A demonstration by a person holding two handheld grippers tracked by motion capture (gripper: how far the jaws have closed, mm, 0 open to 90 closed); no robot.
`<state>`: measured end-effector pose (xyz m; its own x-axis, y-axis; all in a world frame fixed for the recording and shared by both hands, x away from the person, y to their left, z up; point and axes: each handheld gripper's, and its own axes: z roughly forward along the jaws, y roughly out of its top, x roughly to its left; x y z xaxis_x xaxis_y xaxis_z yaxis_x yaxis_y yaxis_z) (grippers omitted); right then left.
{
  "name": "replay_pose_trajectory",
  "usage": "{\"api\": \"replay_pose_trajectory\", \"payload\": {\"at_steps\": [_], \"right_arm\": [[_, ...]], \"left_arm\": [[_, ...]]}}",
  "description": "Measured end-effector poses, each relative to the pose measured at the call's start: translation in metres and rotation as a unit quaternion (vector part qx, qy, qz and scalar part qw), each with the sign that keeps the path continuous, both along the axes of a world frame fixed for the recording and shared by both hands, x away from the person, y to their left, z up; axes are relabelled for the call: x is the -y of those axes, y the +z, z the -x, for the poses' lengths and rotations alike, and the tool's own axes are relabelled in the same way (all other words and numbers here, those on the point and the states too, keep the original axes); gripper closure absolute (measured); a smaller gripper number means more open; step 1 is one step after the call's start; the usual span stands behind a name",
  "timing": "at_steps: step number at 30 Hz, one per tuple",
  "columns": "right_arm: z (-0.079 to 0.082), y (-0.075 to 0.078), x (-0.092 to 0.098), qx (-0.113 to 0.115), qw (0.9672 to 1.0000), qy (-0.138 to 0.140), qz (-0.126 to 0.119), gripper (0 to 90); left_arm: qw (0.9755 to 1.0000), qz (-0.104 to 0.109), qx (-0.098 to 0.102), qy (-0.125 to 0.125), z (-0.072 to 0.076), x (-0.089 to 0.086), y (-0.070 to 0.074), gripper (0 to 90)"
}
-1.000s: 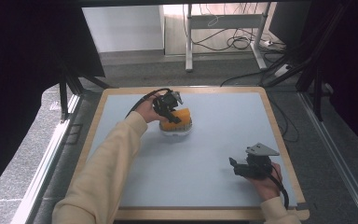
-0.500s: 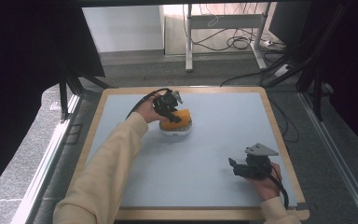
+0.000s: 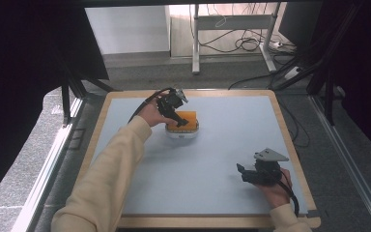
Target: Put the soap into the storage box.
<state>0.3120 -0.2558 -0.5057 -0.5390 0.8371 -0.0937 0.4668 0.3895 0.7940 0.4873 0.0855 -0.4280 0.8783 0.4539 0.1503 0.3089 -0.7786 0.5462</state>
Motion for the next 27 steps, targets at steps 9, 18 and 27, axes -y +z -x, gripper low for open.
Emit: {"api": "replay_pose_trajectory", "payload": {"at_steps": [9,18,27], "right_arm": [[-0.001,-0.001,0.0,-0.002,1.0,0.0,0.002,17.0],[0.0,-0.002,-0.002,-0.004,1.0,0.001,0.005,16.9],[0.0,-0.003,-0.004,-0.008,0.9999,0.001,0.01,16.4]], "left_arm": [[0.9976,0.059,-0.013,0.034,0.019,-0.014,0.003,19.9],[0.9963,0.063,-0.014,0.057,0.056,-0.038,0.001,19.4],[0.9922,0.094,-0.018,0.08,0.103,-0.066,-0.006,20.5]]}}
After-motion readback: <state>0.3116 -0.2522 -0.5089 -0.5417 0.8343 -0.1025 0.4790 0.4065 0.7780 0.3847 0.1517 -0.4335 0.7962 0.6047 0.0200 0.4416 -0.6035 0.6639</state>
